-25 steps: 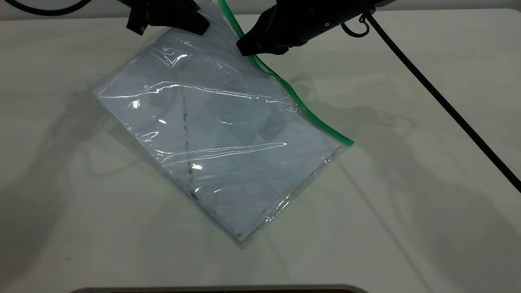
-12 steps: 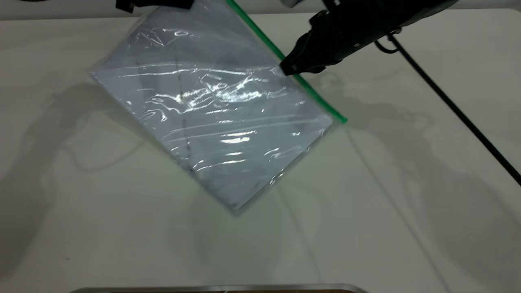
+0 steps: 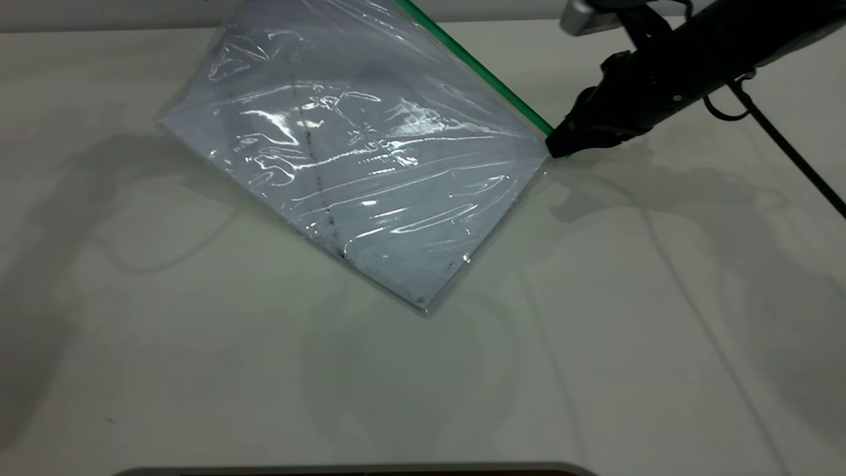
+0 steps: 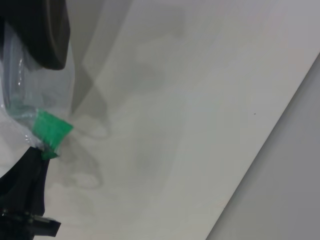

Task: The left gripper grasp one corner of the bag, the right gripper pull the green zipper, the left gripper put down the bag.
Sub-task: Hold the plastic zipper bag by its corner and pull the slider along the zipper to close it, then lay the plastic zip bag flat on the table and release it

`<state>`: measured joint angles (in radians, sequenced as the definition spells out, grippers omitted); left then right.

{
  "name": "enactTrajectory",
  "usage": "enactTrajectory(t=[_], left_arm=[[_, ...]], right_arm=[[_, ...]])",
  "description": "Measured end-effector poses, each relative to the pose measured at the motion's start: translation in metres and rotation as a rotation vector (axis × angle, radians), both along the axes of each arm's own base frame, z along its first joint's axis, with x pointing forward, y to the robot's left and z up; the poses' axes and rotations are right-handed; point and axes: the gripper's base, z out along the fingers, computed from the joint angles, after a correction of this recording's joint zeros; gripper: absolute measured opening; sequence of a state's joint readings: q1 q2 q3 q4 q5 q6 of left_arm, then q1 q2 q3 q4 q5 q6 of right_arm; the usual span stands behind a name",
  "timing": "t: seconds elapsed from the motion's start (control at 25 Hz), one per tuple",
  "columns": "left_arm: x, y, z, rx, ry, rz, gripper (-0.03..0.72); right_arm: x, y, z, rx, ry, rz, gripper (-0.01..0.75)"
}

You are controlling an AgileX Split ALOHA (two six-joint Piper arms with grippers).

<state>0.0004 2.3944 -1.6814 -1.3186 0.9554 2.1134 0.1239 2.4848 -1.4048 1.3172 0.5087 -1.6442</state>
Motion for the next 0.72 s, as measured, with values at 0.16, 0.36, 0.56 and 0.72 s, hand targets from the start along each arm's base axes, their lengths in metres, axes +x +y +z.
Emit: enactTrajectory(t=[0.16,0.36,0.56,0.72], left_arm=[[0.001,0.002,-0.006,-0.002,0.015,0.011,0.051],[0.002,0.002,-0.031,0.020,0.150,0.078,0.067],[-0.001,-0.015,-0.058,0.053,0.357,0.176,0.208],[-0.006,-0.017,-0.051,0.115,0.419,0.178,0.420]], right_arm=[[-0.001,-0.002,0.005,-0.006,0.001,0.016,0.130],[0.007,-0.007,0.047,-0.069,-0.111,0.057,0.437],[0.009,-0.005,0.157,0.017,-0.275,0.037,0.645],[-0.027,0.002,0.251,0.111,-0.319,0.154,0.632]])
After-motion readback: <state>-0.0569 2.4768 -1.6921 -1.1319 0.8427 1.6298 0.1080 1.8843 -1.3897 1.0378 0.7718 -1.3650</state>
